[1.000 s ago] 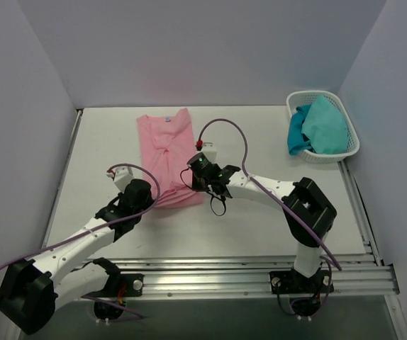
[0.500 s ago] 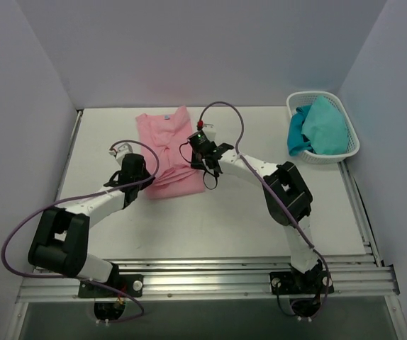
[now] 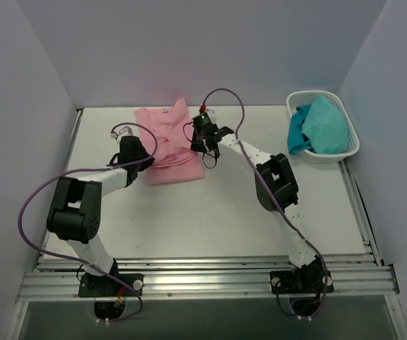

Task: Fold and stack the t-shirts
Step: Fold the folded rectangular tshirt in 1/3 of the way

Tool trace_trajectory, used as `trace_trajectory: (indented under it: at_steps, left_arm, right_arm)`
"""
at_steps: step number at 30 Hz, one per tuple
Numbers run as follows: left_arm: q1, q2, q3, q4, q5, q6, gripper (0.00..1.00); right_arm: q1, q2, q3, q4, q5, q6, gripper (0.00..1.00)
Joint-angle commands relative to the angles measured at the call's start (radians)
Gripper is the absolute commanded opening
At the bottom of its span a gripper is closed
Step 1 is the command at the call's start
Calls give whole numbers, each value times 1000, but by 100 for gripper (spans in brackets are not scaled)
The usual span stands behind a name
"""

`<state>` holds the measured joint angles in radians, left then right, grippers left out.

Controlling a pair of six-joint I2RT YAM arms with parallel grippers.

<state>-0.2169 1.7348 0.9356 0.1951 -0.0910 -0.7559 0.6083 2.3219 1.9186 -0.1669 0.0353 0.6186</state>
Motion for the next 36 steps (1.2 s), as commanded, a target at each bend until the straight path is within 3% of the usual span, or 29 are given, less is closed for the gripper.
trace_trajectory:
  at_steps: [1,6,7,8,9,10,11,12,19,25,32,36]
  left_arm:
    - [31,41,78,78,45,20,2]
    - [73,146,161,95,80,3,3]
    - [80,164,182,90,88,1,5]
    - [97,216,209,84,111,0,13]
    - [106,245,262,76,135,1,45]
    - [116,273,293,69,148,-3,63]
    - [126,334,322,67,177,-17,82]
    - [149,366,354,76,200,-25,95]
    - [211,542,780,-72,362,-97,94]
    - [252,430,853,-174,350,-45,94]
    - [260,104,599,-270,189,16,94]
    - [251,-47,262,-217,126,9,94]
  right_arm:
    - [-10,45,124,-48,-60,-20,0]
    - [-38,149,293,-49,-110,-8,0]
    - [-45,166,316,-49,-120,6,8]
    - [-62,200,339,-49,-124,16,27]
    - [-70,211,368,-45,-133,26,49]
    - [-76,218,376,-17,-135,41,93]
    - [-82,235,385,-7,-133,49,100]
    - [-94,241,410,1,-126,56,100]
    - [-140,206,485,101,-103,53,100]
    - [-143,0,341,115,-38,-13,100]
    - [-127,-295,-131,239,-32,-3,100]
    - [-127,-426,-447,328,-25,41,100]
